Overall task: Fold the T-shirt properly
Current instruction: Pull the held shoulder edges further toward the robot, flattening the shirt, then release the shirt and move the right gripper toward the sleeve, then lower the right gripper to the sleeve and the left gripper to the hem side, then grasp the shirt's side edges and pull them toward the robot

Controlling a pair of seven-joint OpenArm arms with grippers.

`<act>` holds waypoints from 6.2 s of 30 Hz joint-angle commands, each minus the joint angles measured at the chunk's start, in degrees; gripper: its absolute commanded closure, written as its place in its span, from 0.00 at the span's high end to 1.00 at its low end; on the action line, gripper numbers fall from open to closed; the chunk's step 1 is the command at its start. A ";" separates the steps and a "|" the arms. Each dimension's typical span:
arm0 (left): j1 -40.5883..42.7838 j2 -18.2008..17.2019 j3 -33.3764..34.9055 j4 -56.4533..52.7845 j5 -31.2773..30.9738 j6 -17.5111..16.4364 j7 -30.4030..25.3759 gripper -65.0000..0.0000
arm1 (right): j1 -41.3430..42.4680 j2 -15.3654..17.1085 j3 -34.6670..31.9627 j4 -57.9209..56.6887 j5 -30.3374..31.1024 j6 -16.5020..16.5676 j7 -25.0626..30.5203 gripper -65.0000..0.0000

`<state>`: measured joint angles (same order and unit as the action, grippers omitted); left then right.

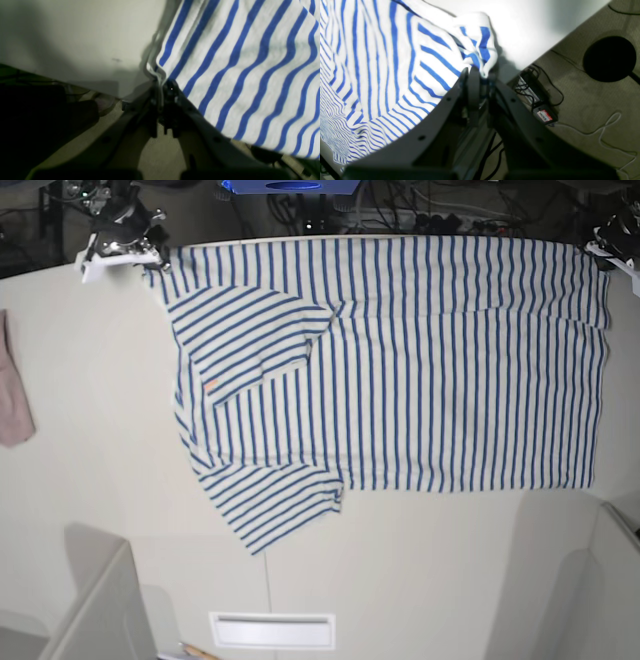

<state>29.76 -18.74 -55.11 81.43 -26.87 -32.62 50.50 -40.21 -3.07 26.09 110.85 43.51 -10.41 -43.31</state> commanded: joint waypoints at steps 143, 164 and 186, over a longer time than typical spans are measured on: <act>-72.00 -14.18 17.35 -74.26 41.69 16.31 -41.84 0.70 | 87.11 11.03 -49.34 -97.53 0.05 19.25 23.57 0.00; -70.33 -11.81 17.53 -73.91 42.21 11.83 -38.76 0.51 | 87.02 11.03 -49.34 -97.53 0.05 19.25 23.49 0.00; -60.84 -7.68 17.09 -39.63 41.16 -0.83 -21.71 0.00 | 79.11 13.93 -46.35 -76.08 0.49 18.02 20.50 0.00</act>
<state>-29.32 -25.10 -38.13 40.75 14.87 -33.28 29.95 36.53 10.39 -20.58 33.87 43.53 7.40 -24.16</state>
